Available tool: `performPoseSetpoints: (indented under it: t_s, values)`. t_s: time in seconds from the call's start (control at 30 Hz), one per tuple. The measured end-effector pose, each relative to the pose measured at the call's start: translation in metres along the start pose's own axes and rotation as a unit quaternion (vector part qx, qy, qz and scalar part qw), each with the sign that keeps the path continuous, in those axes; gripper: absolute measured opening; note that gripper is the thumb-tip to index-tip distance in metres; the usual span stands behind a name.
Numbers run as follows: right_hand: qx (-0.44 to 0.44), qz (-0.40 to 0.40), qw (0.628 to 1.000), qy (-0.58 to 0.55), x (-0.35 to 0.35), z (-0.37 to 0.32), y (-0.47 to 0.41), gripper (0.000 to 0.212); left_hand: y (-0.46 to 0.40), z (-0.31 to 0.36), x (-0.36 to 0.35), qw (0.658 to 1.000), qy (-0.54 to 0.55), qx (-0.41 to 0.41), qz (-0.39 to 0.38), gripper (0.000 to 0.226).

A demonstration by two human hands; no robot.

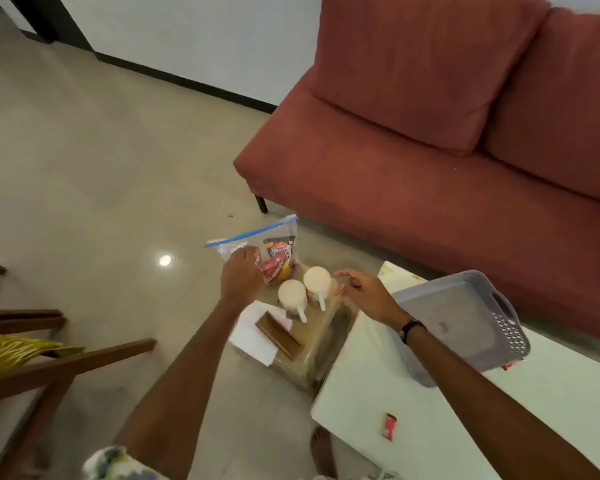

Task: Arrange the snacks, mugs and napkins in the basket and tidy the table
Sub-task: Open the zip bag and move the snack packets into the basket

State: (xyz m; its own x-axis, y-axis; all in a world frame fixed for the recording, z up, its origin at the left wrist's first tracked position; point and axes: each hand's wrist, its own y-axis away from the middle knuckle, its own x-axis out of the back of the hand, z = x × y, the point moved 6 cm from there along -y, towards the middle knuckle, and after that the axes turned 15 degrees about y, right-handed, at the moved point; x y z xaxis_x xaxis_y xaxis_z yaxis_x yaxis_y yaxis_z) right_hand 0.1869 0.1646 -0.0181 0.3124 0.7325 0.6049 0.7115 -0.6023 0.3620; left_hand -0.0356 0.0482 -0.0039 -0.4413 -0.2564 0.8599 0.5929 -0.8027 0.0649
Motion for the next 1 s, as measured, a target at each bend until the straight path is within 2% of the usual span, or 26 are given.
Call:
performPoseSetpoints:
  t_s: [0.3, 0.53, 0.63, 0.73, 1.0]
  values:
    - [-0.005, -0.019, 0.999, -0.032, -0.047, -0.018, -0.07, 0.03, -0.098, -0.047, -0.025, 0.995, -0.085, -0.01, -0.051, 0.052]
    - [-0.016, 0.012, 0.998, -0.067, -0.054, -0.004, -0.066, 0.025, -0.115, -0.057, -0.036, 0.993, -0.086, -0.064, -0.042, 0.027]
    - [-0.029, 0.026, 0.995, -0.088, -0.043, -0.003, -0.052, 0.019, -0.118, -0.049, -0.016, 0.997, -0.061, -0.055, 0.007, 0.018]
    - [-0.017, 0.035, 0.995, -0.092, -0.031, -0.005, -0.039, 0.019, -0.127, -0.036, 0.008, 0.997, -0.044, -0.056, 0.038, 0.026]
    - [0.03, 0.073, 0.993, -0.085, 0.028, -0.041, 0.003, 0.021, -0.117, 0.046, 0.078, 0.978, -0.047, -0.198, 0.053, 0.025]
